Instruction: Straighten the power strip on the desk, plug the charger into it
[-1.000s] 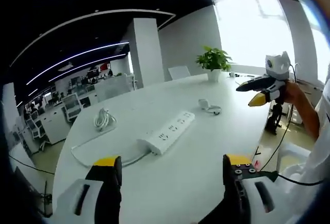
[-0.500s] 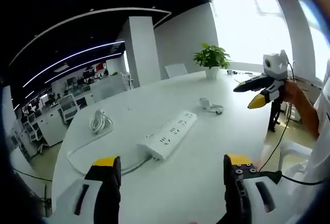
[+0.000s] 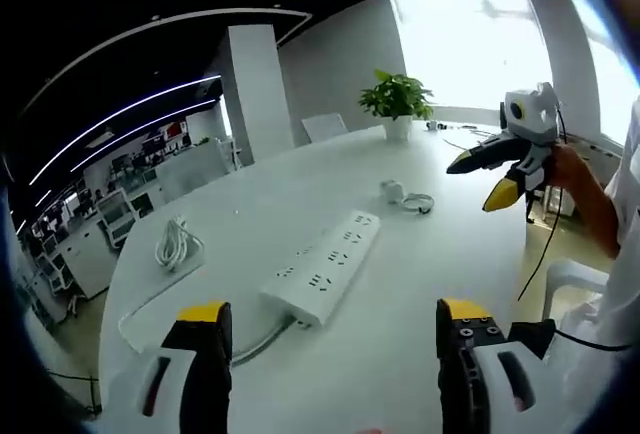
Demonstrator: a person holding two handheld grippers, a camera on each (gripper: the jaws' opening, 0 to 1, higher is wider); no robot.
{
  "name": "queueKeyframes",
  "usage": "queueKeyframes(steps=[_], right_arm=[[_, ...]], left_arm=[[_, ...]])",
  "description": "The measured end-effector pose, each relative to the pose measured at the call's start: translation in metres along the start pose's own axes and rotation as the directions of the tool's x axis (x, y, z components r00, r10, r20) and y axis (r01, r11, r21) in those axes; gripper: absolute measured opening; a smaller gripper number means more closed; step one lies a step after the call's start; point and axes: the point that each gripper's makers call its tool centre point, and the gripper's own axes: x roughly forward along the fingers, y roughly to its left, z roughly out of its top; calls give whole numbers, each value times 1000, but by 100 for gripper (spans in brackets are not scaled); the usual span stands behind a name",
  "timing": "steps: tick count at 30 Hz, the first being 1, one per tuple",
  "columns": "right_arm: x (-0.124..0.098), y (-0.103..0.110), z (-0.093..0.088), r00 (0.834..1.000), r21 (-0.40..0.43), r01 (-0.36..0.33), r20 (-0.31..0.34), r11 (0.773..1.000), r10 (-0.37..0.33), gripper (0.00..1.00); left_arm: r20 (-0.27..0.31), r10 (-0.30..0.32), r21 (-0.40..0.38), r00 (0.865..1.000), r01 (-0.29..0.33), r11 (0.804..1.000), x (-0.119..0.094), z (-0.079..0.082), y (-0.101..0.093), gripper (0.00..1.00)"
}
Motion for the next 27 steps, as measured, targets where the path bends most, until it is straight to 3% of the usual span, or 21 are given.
queueKeyframes(steps=[11,18,27], right_arm=[[2,-1,-2,1000,10,0,-1,1000,0,62],[1,1,-1,1000,42,-11,11,999,10,62],[1,0,-2,1000,53,-13,14,999,12,62]], left_arm=[[-42,-78,40,996,79,996,34,10,14,87],[-69,-182,-17,981,181,983,62,14,24,87],[-146,-214,-4,966,216,976,92,9,32,87]])
